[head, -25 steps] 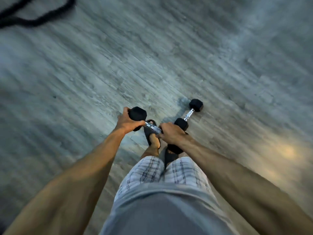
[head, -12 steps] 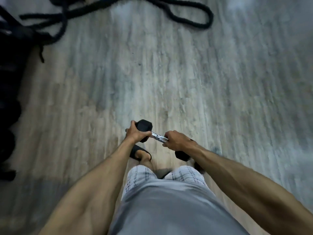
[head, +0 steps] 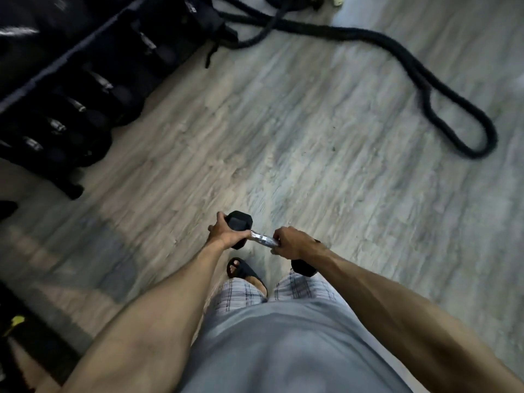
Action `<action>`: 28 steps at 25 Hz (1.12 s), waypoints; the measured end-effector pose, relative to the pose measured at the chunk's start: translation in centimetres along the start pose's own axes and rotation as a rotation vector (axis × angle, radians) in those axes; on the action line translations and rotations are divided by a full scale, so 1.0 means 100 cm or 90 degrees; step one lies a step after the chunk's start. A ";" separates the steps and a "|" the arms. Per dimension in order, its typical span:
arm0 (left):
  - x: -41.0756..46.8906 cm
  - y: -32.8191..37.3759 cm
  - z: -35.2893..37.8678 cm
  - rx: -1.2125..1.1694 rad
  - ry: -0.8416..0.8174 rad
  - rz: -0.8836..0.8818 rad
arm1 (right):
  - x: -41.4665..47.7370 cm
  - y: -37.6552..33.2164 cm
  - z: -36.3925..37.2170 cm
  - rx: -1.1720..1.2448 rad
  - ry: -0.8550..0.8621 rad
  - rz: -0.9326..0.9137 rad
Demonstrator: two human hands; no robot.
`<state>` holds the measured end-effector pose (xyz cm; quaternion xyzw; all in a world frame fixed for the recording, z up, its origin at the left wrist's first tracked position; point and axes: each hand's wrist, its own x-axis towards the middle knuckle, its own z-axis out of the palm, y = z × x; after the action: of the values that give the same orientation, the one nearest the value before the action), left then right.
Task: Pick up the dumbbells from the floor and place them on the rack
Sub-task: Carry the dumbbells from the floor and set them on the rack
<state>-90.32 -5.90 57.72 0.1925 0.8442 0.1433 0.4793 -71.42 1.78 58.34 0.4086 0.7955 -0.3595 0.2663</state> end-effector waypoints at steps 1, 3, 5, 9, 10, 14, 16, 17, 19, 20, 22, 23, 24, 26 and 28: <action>0.006 0.001 -0.008 -0.017 0.003 -0.007 | 0.011 -0.007 -0.011 -0.020 -0.013 -0.014; 0.021 0.005 -0.025 -0.061 0.017 -0.035 | 0.035 -0.021 -0.035 -0.053 -0.030 -0.039; 0.041 0.010 -0.043 -0.100 0.035 -0.058 | 0.063 -0.036 -0.062 -0.085 -0.049 -0.068; 0.081 0.032 -0.082 -0.145 0.070 -0.117 | 0.130 -0.065 -0.119 -0.157 -0.089 -0.129; 0.090 0.039 -0.091 -0.160 0.073 -0.127 | 0.145 -0.071 -0.132 -0.169 -0.098 -0.135; 0.126 0.076 -0.135 -0.224 0.104 -0.156 | 0.206 -0.104 -0.194 -0.234 -0.132 -0.184; 0.143 0.090 -0.156 -0.255 0.123 -0.172 | 0.233 -0.124 -0.221 -0.270 -0.141 -0.209; 0.151 0.096 -0.166 -0.269 0.131 -0.178 | 0.246 -0.134 -0.233 -0.289 -0.142 -0.224; 0.164 0.103 -0.183 -0.295 0.150 -0.192 | 0.267 -0.151 -0.252 -0.303 -0.146 -0.244; 0.173 0.106 -0.193 -0.303 0.157 -0.199 | 0.280 -0.161 -0.260 -0.314 -0.155 -0.253; 0.190 0.109 -0.213 -0.325 0.164 -0.212 | 0.305 -0.181 -0.275 -0.327 -0.177 -0.265; 0.201 0.111 -0.225 -0.339 0.168 -0.220 | 0.318 -0.194 -0.283 -0.326 -0.187 -0.270; 0.212 0.112 -0.236 -0.343 0.167 -0.228 | 0.333 -0.205 -0.288 -0.327 -0.194 -0.277; 0.240 0.113 -0.261 -0.336 0.153 -0.239 | 0.361 -0.228 -0.300 -0.355 -0.204 -0.296; 0.270 0.113 -0.291 -0.348 0.145 -0.242 | 0.392 -0.253 -0.310 -0.348 -0.219 -0.286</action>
<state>-125.90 14.87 56.69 -0.1207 0.8435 0.2930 0.4338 -117.33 33.92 57.73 0.0722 0.8754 -0.2467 0.4094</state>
